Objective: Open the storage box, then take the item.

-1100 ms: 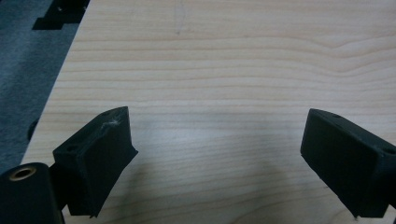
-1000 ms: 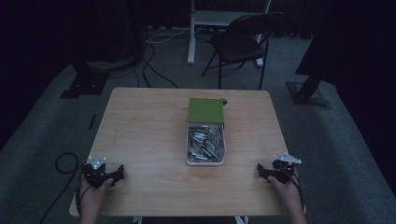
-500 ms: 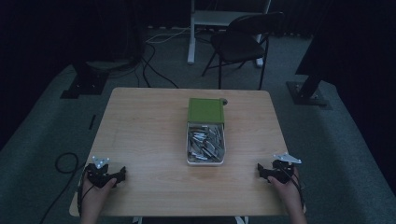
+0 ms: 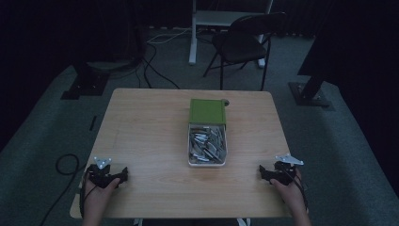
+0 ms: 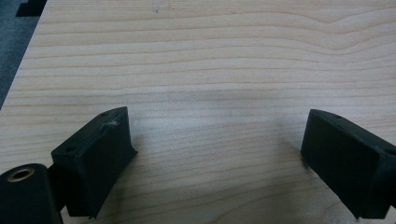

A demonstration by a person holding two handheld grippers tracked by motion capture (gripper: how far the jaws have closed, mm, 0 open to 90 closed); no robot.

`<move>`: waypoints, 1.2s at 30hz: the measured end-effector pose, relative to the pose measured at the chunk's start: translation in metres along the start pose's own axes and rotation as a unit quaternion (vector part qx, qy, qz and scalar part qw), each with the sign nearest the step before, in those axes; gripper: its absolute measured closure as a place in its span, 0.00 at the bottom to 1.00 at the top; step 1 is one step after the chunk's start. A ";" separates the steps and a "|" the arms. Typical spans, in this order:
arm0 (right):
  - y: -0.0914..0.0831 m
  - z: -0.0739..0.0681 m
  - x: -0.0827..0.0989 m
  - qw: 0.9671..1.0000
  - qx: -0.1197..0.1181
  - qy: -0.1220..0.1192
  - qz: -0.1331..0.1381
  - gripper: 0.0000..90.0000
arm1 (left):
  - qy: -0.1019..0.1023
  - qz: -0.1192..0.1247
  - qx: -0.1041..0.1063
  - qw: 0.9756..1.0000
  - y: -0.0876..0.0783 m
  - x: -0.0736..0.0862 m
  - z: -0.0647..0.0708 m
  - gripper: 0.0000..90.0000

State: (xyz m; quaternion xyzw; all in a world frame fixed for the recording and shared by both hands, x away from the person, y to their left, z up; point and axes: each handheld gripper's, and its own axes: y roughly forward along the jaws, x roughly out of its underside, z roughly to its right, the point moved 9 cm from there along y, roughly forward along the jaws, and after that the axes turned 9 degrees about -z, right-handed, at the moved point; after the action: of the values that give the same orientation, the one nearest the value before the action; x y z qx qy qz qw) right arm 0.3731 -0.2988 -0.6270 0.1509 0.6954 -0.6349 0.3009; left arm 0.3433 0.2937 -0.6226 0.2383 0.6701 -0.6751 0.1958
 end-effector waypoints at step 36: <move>-0.045 -0.038 -0.043 0.997 -0.053 -0.026 0.044 0.20 | -0.001 0.000 0.000 1.000 0.002 -0.002 0.002 0.10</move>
State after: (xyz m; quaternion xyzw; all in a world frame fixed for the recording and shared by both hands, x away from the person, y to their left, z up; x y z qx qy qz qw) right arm 0.3707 -0.2611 -0.5648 0.1489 0.7126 -0.5872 0.3539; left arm 0.3459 0.2911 -0.6226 0.2382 0.6699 -0.6751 0.1965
